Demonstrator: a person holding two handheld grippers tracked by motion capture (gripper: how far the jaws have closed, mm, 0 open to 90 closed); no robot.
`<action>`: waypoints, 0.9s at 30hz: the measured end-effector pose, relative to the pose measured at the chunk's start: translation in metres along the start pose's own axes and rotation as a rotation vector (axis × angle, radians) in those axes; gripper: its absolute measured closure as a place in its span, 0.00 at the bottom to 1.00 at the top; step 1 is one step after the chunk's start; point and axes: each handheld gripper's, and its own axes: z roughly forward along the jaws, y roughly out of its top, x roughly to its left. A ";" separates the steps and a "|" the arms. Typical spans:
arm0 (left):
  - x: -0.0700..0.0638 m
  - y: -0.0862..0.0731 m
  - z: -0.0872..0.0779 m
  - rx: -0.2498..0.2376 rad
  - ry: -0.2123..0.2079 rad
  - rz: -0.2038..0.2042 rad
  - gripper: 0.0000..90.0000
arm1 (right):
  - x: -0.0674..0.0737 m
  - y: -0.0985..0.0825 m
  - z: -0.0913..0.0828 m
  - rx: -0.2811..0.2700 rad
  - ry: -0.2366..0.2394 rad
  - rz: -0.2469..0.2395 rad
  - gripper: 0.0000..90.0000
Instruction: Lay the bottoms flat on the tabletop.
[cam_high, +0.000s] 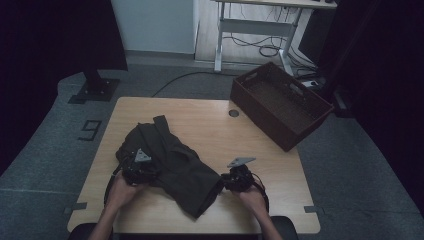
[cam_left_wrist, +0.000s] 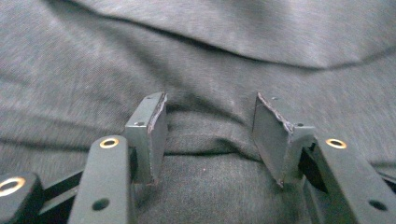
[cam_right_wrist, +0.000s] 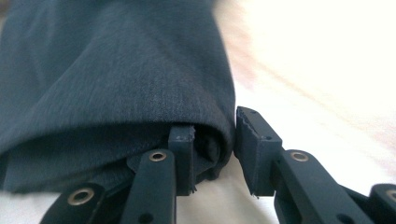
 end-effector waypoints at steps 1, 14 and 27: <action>-0.003 0.000 0.000 0.001 -0.003 0.005 0.50 | -0.006 0.002 0.000 -0.001 -0.017 0.014 0.74; -0.013 0.008 -0.022 -0.092 -0.058 -0.033 0.39 | -0.025 0.009 -0.014 -0.009 -0.101 0.045 0.37; 0.070 0.015 -0.049 -0.165 0.089 -0.144 0.19 | 0.014 -0.005 -0.024 -0.060 -0.088 0.067 0.10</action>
